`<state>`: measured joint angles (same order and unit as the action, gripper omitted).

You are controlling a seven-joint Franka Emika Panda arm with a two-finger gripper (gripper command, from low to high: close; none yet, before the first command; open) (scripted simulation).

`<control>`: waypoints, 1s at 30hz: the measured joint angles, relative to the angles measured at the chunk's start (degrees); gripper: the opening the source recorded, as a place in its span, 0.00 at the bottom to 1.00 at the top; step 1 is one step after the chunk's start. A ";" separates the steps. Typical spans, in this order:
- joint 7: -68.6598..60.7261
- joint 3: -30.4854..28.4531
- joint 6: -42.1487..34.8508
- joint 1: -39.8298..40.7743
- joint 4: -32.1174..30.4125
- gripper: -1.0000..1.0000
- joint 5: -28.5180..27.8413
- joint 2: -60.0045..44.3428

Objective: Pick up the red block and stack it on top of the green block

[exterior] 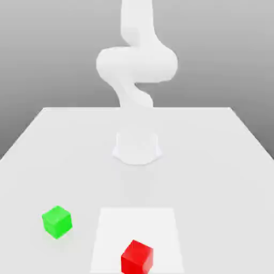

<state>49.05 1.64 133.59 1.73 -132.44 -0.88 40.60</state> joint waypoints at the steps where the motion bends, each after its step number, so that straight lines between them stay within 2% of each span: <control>1: 1.40 0.69 0.78 0.72 -0.29 0.50 -0.40 -2.26; 14: 18.66 6.37 10.10 6.87 -3.71 0.50 -5.74 -29.53; 20: 25.41 6.51 14.50 7.41 -5.32 0.50 -6.52 -41.85; 25: 29.02 6.83 18.31 7.33 -6.73 0.50 -4.39 -51.77; 30: 31.48 5.04 25.86 5.91 -5.75 0.50 -6.03 -62.03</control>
<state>80.54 6.68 159.45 7.64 -138.19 -6.91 -21.43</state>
